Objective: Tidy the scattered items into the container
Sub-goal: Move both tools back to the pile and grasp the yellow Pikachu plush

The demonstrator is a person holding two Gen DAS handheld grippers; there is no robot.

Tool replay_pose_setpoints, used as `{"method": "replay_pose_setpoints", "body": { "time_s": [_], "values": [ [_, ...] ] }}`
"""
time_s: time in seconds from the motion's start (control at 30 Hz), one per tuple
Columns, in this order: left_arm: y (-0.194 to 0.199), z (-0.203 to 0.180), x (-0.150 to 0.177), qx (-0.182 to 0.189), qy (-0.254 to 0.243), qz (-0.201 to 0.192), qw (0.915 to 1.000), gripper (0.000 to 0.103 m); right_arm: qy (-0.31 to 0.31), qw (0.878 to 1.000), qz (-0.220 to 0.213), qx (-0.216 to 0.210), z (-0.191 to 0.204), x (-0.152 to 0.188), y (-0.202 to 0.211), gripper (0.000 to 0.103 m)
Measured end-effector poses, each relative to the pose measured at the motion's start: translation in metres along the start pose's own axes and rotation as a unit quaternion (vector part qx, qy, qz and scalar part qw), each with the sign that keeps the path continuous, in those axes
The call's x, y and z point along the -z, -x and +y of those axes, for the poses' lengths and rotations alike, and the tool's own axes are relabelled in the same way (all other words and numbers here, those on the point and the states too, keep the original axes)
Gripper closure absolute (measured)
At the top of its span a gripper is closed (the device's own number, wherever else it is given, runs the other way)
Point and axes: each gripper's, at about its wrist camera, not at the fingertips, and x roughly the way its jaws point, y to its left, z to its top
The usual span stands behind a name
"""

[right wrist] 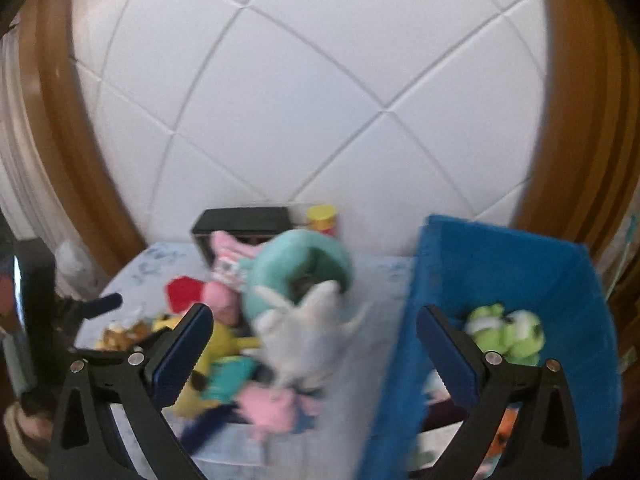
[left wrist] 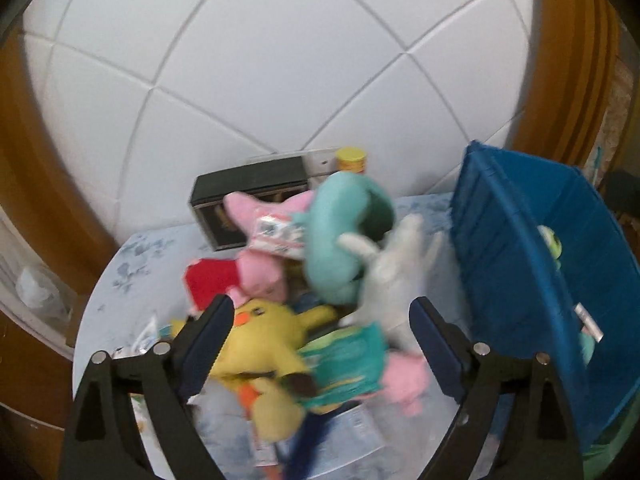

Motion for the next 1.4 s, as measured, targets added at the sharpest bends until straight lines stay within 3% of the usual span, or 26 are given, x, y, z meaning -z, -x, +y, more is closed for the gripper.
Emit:
{"method": "replay_pose_setpoints", "body": {
  "time_s": [0.13,0.37,0.63,0.87,0.97,1.1,1.27,1.33,1.37,1.4],
  "values": [
    [-0.006,0.043,0.025,-0.012,0.002,0.013,0.9998,0.013,-0.002,1.000,0.014,0.014,0.045,0.016,-0.020,0.000],
    [-0.036,0.097,0.060,-0.025,0.033,0.036,0.9985,0.013,-0.003,0.998,0.063,0.022,0.078,0.050,-0.077,0.000],
    [-0.083,0.145,0.095,-0.068,0.066,0.067,0.9933,0.013,0.041,0.993,0.100,-0.052,0.122,0.090,-0.148,0.000],
    [-0.119,0.185,0.116,-0.054,0.093,0.087,0.9904,0.013,0.056,0.984,0.144,-0.088,0.162,0.118,-0.207,0.000],
    [-0.137,0.189,0.112,-0.036,0.078,0.089,0.9924,0.013,0.056,0.982,0.156,-0.086,0.177,0.130,-0.225,0.001],
    [-0.166,0.187,0.108,-0.012,0.047,0.093,0.9945,0.013,0.041,0.979,0.180,-0.082,0.185,0.139,-0.251,0.026],
    [-0.198,0.180,0.108,0.010,0.031,0.097,0.9948,0.013,0.062,0.980,0.186,-0.019,0.193,0.147,-0.277,0.026],
    [-0.208,0.178,0.108,0.003,0.027,0.092,0.9954,0.013,0.075,0.982,0.175,-0.010,0.195,0.144,-0.276,0.033],
    [-0.213,0.177,0.108,0.002,0.028,0.094,0.9952,0.013,0.077,0.982,0.171,-0.010,0.195,0.142,-0.275,0.045],
    [-0.218,0.177,0.108,0.001,0.028,0.096,0.9950,0.022,0.077,0.983,0.168,-0.017,0.196,0.138,-0.274,0.053]
  ]
}}
